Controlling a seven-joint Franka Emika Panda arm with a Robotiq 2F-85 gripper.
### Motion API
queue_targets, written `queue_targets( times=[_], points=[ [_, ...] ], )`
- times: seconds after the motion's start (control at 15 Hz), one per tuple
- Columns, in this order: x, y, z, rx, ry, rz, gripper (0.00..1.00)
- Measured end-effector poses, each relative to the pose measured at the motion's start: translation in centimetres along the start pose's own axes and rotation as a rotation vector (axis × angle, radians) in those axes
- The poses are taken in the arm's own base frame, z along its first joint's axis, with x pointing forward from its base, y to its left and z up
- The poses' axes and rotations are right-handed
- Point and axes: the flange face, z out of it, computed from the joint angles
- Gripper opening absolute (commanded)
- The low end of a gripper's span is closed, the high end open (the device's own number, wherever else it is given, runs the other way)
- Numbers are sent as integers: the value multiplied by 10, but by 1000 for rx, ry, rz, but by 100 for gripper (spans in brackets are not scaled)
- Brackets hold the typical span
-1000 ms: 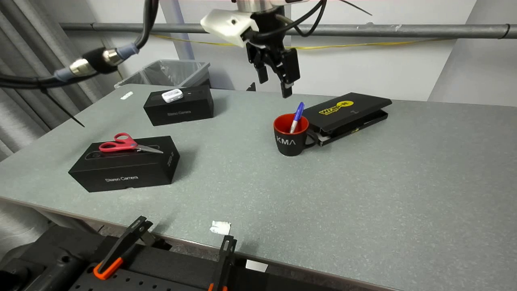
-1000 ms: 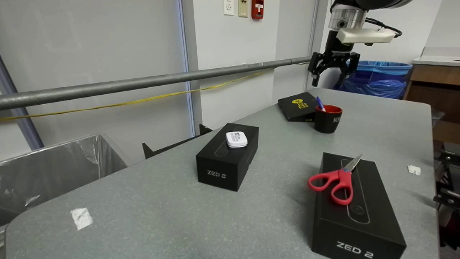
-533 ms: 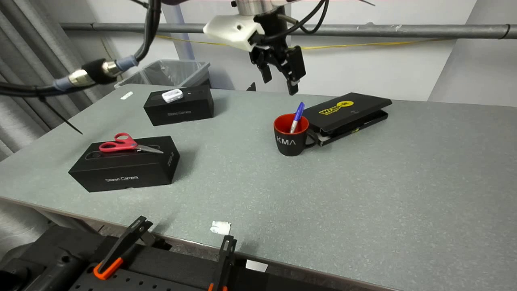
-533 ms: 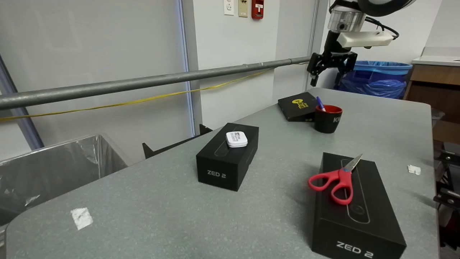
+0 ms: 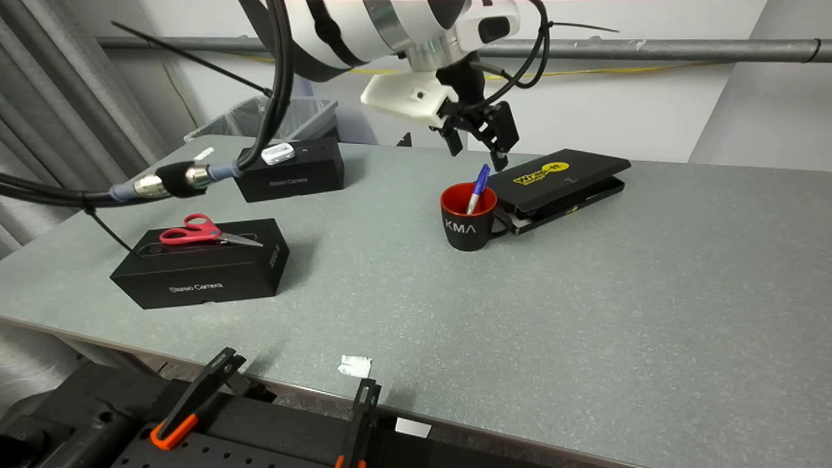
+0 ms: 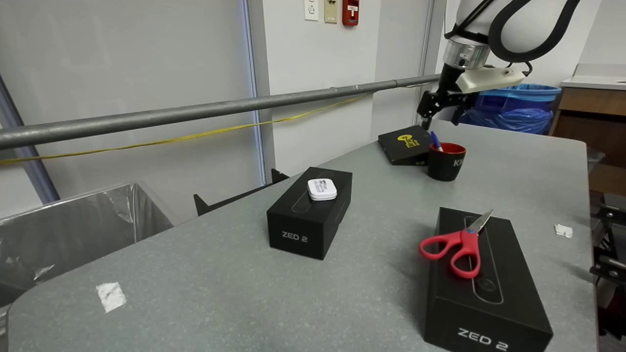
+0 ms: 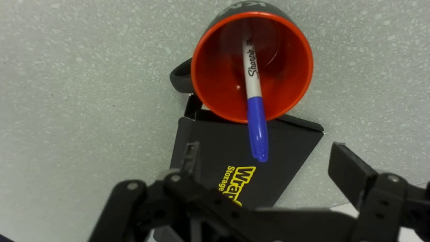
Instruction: Remove the marker out of the cup and put it on the table
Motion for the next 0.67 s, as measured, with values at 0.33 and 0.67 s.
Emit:
queue_targets(
  times=[0.33,0.67],
  points=[
    [-5,-9,16,11,33,-19,100],
    [-6,-10,23,13,68,-28,65]
  ],
)
